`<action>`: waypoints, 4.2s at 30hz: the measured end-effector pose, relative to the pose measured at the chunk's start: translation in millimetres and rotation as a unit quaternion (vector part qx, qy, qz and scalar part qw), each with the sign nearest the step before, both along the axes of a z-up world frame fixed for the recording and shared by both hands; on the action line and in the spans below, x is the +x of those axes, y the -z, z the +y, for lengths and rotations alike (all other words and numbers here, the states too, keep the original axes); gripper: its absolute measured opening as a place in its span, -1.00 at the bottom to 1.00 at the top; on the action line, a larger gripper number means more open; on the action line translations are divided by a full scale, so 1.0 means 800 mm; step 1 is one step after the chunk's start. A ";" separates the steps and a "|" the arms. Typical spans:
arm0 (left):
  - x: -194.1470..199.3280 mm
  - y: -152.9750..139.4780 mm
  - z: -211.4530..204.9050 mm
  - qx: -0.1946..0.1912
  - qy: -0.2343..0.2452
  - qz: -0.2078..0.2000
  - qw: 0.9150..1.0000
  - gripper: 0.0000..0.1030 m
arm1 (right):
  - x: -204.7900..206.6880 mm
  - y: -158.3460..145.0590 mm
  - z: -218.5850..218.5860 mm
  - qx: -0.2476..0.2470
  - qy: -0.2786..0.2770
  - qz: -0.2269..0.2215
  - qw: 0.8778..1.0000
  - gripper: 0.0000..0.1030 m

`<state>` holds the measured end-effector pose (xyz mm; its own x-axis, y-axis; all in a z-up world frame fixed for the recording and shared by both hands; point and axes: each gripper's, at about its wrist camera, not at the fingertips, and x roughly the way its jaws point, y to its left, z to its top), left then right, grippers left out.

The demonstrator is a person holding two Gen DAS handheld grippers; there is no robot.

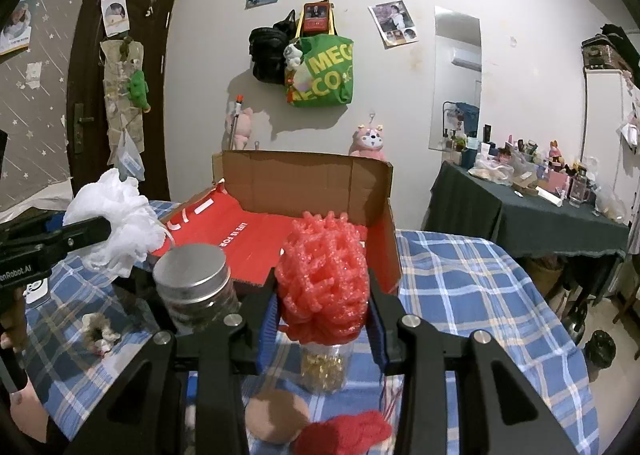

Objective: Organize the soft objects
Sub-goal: 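Carry both puffs into the red-lined box and open both grippers, then withdraw both tools from the box back over the table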

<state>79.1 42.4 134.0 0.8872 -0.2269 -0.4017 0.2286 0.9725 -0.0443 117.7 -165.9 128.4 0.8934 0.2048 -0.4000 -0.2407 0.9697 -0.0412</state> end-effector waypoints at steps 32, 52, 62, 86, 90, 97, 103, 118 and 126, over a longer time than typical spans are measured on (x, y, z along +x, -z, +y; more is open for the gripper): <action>0.325 -0.001 -0.043 0.063 0.089 0.177 0.978 -0.10 | 0.369 0.026 0.064 -0.065 -0.061 0.246 0.965 -0.22; 0.429 0.072 -0.049 0.095 0.058 0.239 0.965 0.11 | 0.438 0.082 0.071 -0.073 -0.026 0.299 0.951 -0.14; 0.433 0.073 -0.045 0.092 0.055 0.246 0.963 0.43 | 0.440 0.086 0.065 -0.086 -0.022 0.307 0.947 0.31; 0.299 -0.058 -0.008 -0.023 0.031 0.122 0.992 0.90 | 0.301 -0.076 0.023 -0.045 -0.005 0.163 0.986 0.95; 0.243 -0.087 0.003 -0.049 0.024 0.079 0.995 0.91 | 0.227 -0.113 0.022 -0.045 -0.011 0.102 0.994 0.99; 0.156 -0.112 0.010 -0.048 -0.008 0.009 0.999 0.91 | 0.117 -0.138 0.018 -0.042 -0.011 0.022 0.999 1.00; 0.080 -0.115 0.005 -0.042 -0.012 -0.039 0.998 0.92 | 0.033 -0.142 0.015 -0.024 -0.017 -0.021 0.999 1.00; -0.092 -0.087 -0.016 -0.024 -0.017 -0.128 0.991 1.00 | -0.108 -0.089 0.001 0.001 0.021 -0.070 0.997 1.00; -0.125 -0.049 -0.024 -0.014 -0.032 -0.121 0.992 1.00 | -0.153 -0.046 0.007 -0.006 0.050 -0.090 0.995 1.00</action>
<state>-20.9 22.9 173.1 0.9696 -0.1753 -0.1705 0.1740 0.9845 -0.0224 -4.6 -159.9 165.0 0.9664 0.1078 -0.2334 -0.1310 0.9876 -0.0865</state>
